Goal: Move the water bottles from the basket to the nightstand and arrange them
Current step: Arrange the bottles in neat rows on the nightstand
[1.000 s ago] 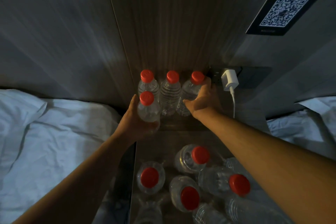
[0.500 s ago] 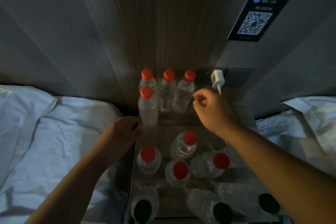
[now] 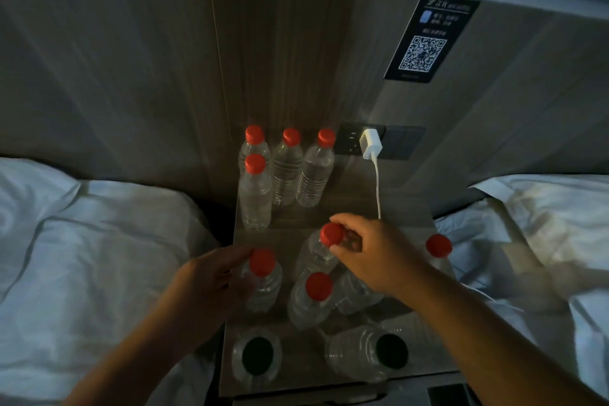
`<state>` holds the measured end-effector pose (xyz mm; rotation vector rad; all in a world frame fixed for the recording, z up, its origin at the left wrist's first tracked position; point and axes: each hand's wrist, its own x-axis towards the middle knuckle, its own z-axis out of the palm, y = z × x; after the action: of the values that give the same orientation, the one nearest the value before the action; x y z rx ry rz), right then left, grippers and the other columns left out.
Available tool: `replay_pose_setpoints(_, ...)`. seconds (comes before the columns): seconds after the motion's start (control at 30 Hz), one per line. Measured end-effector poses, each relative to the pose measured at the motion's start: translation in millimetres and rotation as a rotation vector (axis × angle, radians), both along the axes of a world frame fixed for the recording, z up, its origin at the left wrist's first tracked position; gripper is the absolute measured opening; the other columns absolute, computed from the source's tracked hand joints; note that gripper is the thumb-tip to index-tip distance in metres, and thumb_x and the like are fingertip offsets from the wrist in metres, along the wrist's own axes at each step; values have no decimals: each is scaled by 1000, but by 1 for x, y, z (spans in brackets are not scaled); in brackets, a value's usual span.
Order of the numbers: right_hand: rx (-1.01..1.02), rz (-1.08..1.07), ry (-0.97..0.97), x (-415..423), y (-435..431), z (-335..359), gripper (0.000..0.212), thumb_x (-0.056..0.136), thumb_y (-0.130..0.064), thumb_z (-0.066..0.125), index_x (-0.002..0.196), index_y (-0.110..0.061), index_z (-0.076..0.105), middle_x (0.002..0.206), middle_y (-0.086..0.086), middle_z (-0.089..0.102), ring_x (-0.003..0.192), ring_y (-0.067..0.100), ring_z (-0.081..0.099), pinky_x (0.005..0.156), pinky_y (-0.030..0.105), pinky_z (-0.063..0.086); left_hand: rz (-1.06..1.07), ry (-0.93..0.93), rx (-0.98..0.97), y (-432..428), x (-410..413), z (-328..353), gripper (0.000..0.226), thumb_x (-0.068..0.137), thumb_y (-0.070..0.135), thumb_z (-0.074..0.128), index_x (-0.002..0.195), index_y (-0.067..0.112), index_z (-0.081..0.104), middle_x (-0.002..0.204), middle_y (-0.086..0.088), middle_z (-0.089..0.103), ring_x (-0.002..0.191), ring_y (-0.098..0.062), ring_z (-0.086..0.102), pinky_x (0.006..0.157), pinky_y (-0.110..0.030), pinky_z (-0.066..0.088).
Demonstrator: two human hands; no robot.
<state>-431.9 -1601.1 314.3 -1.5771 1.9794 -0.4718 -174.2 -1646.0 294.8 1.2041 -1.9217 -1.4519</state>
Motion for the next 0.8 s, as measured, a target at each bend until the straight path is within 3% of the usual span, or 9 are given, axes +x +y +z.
replay_pose_setpoints(0.17, -39, 30, 106, 6, 1, 0, 50, 83, -39, 70, 129, -32, 52, 115, -7, 67, 107, 12, 63, 92, 38, 53, 6, -97, -141, 1, -5, -15, 45, 60, 61, 59, 105, 63, 56, 94, 19, 71, 88, 0, 67, 82, -41, 57)
replay_pose_setpoints(0.27, -68, 45, 122, 7, 0, 1, 48, 81, -40, 72, 125, -32, 54, 108, -9, 68, 100, 10, 63, 89, 37, 53, 8, -141, -233, 2, -12, -14, 48, 59, 65, 54, 106, 61, 47, 96, 27, 64, 87, 3, 64, 79, -33, 57)
replay_pose_setpoints(0.4, -36, 80, 155, 8, -2, 3, 53, 83, -36, 71, 131, -27, 52, 117, -5, 65, 108, 13, 60, 94, 34, 49, 63, -115, -315, 1, -17, -14, 36, 59, 64, 55, 91, 78, 46, 98, 47, 55, 90, 12, 60, 71, -20, 54)
replay_pose_setpoints(0.53, -32, 121, 173, 7, -7, 5, 36, 80, -39, 72, 112, -27, 60, 98, -9, 65, 91, 9, 59, 81, 28, 49, 113, -165, -361, 1, -17, -19, 47, 62, 59, 60, 107, 60, 47, 100, 52, 50, 93, 16, 56, 65, -11, 44)
replay_pose_setpoints(0.63, -10, 129, 195, 6, -13, 6, 24, 78, -45, 72, 94, -29, 62, 83, -10, 63, 78, 6, 58, 71, 28, 49, 147, -200, -378, -4, -19, -23, 47, 61, 59, 60, 107, 55, 49, 86, 38, 62, 87, 11, 60, 64, -18, 50)
replay_pose_setpoints(0.7, 20, 133, 200, 4, -18, 8, 25, 79, -45, 72, 95, -29, 63, 86, -10, 64, 80, 6, 59, 73, 29, 51, 166, -224, -395, -8, -21, -21, 46, 61, 62, 56, 106, 51, 54, 72, 30, 62, 84, 6, 62, 64, -21, 52)
replay_pose_setpoints(0.8, 26, 134, 203, -6, -25, 8, 24, 80, -43, 72, 97, -30, 63, 88, -10, 64, 82, 7, 59, 76, 31, 52, 193, -262, -432, -14, -29, -20, 48, 62, 62, 55, 107, 47, 55, 70, 30, 60, 75, 4, 63, 61, -24, 53)
